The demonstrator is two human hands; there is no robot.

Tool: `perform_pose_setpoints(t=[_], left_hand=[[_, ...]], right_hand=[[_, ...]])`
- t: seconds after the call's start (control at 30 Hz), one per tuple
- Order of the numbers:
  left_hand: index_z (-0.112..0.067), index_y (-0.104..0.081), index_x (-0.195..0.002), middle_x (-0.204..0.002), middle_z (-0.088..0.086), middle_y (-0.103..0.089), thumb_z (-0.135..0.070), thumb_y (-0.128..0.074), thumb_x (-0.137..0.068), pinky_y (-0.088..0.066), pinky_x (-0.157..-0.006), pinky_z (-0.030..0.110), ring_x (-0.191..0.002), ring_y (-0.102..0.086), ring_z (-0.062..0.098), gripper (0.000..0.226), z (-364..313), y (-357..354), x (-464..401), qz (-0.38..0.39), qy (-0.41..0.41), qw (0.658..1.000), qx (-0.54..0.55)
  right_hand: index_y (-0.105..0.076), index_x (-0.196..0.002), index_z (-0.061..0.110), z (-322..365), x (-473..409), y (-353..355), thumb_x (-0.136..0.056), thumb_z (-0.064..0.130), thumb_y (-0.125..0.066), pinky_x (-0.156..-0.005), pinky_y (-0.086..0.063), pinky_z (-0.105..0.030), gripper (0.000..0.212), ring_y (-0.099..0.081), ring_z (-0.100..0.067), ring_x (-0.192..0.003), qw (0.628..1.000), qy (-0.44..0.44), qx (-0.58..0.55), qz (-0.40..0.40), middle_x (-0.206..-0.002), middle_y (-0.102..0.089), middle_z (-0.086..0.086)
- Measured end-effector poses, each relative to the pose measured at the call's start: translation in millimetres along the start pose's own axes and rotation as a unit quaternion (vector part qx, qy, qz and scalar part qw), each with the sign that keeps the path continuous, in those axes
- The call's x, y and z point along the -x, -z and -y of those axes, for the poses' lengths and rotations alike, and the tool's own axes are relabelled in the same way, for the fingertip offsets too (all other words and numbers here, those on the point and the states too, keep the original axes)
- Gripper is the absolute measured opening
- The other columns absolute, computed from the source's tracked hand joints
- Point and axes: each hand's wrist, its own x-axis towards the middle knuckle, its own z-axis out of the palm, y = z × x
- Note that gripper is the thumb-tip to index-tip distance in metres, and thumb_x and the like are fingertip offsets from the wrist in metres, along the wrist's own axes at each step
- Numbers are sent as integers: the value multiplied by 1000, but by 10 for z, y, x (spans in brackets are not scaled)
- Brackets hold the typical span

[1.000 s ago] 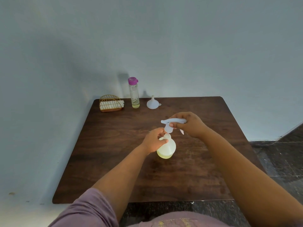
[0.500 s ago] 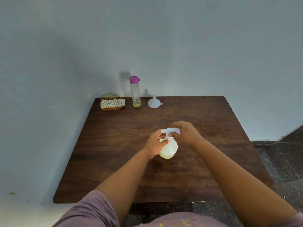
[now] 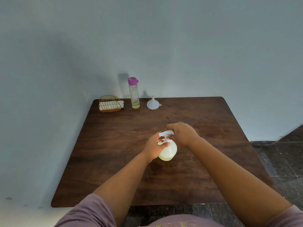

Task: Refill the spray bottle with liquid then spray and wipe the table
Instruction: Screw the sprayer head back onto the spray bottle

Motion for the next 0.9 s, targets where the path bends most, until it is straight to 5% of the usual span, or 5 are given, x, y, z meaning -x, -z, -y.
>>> perform_pose_setpoints(t=[0.23, 0.37, 0.63, 0.73, 0.9], left_hand=[[-21, -55, -127, -129, -4, -60, -30, -72, -86, -51, -96, 38, -115, -58, 15, 45, 36, -38, -13, -6, -11, 1000, 7], [-22, -61, -109, -114, -7, -65, -14, -69, -88, -53, -92, 44, -108, -61, 16, 24, 80, -75, 13, -30, -33, 998, 34], [-19, -61, -118, -118, -5, -65, -8, -73, -82, -53, -89, 37, -111, -60, 15, 39, 97, 21, 34, 24, -69, 997, 18], [-17, -64, -113, -107, -9, -67, -9, -64, -87, -49, -82, 31, -99, -61, 12, 27, 70, 3, 46, -12, -81, 997, 1], [-22, -62, -118, -117, -5, -67, -30, -67, -90, -52, -90, 34, -105, -62, 13, 30, 24, -2, 4, -10, -71, 996, -44]], right_hand=[[-61, -105, 17, 59, -10, -107, -88, 23, -64, -64, -48, -22, 18, -59, -15, -76, 995, -84, -37, -24, -94, -67, -2], [-46, -87, 13, 196, 72, -234, -92, 18, -54, -50, -37, -25, 11, -53, -18, -66, 985, -143, -64, -66, -68, -49, 2], [-42, -97, 8, 264, 57, -391, -92, 14, -51, -46, -37, -21, 12, -64, -23, -73, 977, -176, -102, -58, -71, -48, 1], [-35, -110, 10, 299, 42, -330, -92, 17, -46, -63, -46, -32, 22, -62, -29, -87, 967, -198, -161, -21, -96, -57, -10], [-9, -150, 26, 147, -16, -3, -86, 22, -51, -99, -36, -40, 77, -32, -35, -133, 882, -231, -372, 174, -153, -20, -11]])
